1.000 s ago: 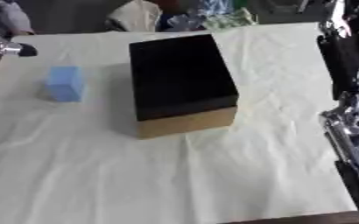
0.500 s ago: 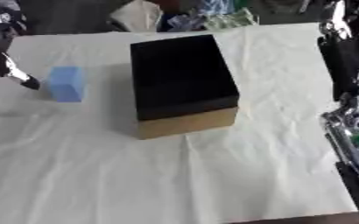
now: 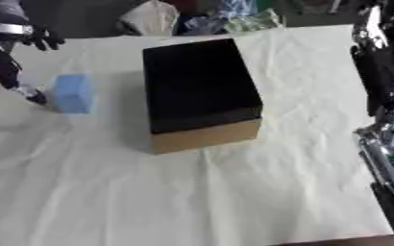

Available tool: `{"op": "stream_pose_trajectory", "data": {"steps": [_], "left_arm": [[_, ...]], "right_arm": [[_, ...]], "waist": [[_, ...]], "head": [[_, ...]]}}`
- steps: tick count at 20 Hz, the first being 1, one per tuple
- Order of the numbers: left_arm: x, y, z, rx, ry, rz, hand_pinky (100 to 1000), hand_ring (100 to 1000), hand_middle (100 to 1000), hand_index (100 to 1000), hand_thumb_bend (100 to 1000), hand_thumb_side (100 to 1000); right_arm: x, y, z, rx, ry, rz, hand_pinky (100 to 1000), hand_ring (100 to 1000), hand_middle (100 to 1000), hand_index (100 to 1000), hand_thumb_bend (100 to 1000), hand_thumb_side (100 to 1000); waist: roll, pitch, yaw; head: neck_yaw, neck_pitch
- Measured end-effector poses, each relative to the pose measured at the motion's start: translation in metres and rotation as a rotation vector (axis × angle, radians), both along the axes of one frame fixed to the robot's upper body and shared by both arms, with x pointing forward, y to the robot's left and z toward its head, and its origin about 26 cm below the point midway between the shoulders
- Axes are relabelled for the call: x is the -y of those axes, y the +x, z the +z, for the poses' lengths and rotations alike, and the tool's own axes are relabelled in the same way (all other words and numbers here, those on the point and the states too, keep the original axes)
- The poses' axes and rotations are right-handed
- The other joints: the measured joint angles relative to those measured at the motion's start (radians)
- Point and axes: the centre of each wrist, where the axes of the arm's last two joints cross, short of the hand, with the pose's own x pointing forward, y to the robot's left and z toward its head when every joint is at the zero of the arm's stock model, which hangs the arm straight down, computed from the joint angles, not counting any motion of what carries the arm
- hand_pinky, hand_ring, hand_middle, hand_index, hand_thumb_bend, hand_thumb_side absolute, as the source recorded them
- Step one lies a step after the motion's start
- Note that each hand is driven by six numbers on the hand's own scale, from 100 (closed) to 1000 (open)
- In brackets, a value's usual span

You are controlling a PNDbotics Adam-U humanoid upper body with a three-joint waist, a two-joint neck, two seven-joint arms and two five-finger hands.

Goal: Pick up objects on the table and place them in the box.

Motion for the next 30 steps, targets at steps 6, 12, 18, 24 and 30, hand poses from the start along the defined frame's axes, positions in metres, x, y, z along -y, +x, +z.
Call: {"op": "stream_pose_trajectory", "data": {"steps": [6, 12, 18, 24, 30], "left_arm": [[0.007, 0.004, 0.002, -0.006, 0.000, 0.000, 993, 927, 893, 962, 592, 100], [0.011, 0.009, -0.001, -0.018, 0.021, 0.025, 1000, 929, 869, 924, 660, 100], [0.009, 0.014, -0.011, -0.045, 0.042, 0.073, 1000, 950, 898, 971, 567, 100], [0.006, 0.016, -0.012, -0.049, 0.053, 0.141, 1000, 954, 916, 986, 494, 100], [0.006, 0.014, -0.007, -0.029, 0.044, 0.191, 1000, 952, 907, 973, 474, 100]], "right_arm": [[-0.002, 0.000, 0.001, 0.001, -0.001, 0.008, 863, 802, 613, 779, 100, 473], [-0.003, 0.000, 0.003, 0.008, -0.001, 0.014, 863, 800, 610, 778, 100, 474], [-0.004, 0.000, 0.003, 0.009, 0.001, 0.019, 864, 798, 606, 776, 100, 475], [-0.005, 0.001, 0.004, 0.013, 0.004, 0.023, 864, 796, 603, 775, 100, 476], [-0.005, 0.001, 0.005, 0.015, 0.004, 0.024, 865, 794, 600, 775, 100, 477]], "waist": [[0.007, 0.021, -0.010], [0.011, 0.039, -0.016], [0.012, 0.053, -0.022], [0.011, 0.060, -0.023], [0.007, 0.066, -0.024]], "head": [[0.013, -0.014], [0.023, -0.023], [0.032, -0.033], [0.037, -0.041], [0.043, -0.047]]}}
